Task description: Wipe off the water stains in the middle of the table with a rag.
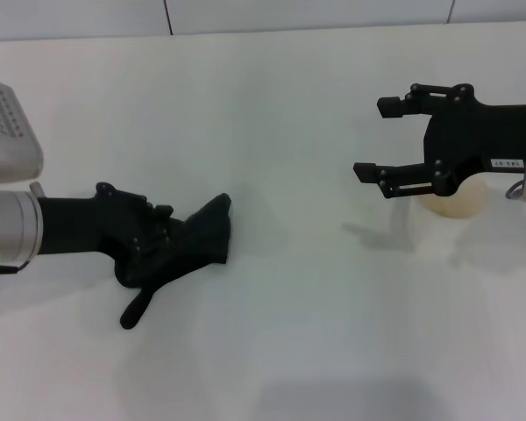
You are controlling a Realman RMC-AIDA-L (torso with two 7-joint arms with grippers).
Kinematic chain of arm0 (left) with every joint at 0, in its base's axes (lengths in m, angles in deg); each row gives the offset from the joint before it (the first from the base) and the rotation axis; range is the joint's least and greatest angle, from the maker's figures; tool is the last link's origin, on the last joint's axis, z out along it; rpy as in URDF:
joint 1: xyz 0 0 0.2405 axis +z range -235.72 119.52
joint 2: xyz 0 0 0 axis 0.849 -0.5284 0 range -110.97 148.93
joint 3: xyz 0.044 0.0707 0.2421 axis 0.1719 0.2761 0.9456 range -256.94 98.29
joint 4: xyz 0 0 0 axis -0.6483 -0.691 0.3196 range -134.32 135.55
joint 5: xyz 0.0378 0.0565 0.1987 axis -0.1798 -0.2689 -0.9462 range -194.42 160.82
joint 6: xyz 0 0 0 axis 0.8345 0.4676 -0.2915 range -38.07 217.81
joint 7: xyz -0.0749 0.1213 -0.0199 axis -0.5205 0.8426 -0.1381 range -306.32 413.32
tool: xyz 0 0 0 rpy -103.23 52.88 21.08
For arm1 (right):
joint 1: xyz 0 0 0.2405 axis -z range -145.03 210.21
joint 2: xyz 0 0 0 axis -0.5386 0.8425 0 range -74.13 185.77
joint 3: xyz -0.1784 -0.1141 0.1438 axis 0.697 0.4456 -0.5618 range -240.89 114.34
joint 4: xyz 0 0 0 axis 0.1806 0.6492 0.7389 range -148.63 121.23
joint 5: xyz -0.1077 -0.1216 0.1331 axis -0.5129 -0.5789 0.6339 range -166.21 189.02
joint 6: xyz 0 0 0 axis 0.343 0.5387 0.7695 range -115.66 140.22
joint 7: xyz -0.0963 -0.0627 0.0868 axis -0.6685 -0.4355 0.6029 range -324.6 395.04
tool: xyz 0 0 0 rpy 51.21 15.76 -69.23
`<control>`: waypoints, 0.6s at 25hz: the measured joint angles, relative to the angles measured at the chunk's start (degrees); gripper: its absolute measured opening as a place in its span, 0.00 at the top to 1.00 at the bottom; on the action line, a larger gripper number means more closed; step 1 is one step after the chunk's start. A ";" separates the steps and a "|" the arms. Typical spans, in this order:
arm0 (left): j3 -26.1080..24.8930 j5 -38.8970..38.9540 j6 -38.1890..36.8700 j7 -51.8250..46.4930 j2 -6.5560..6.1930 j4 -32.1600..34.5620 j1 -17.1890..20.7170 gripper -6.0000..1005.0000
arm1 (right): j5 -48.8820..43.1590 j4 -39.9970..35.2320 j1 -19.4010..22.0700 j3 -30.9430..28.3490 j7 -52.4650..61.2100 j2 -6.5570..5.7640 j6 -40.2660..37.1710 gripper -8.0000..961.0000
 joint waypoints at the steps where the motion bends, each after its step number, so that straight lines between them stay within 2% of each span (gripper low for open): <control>1: -0.33 0.08 -0.08 -0.25 -0.06 0.19 -0.09 0.77 | 0.02 0.00 0.00 0.01 0.00 0.00 0.00 0.13; 8: -2.69 -0.21 -0.29 -3.28 -0.04 0.94 -1.35 0.51 | 0.03 -0.14 -0.01 0.02 0.00 0.00 0.47 0.13; 15: -2.64 -0.86 -0.14 -1.84 -0.09 2.32 -1.65 0.36 | 0.03 -0.26 -0.10 0.02 0.00 0.00 1.20 0.13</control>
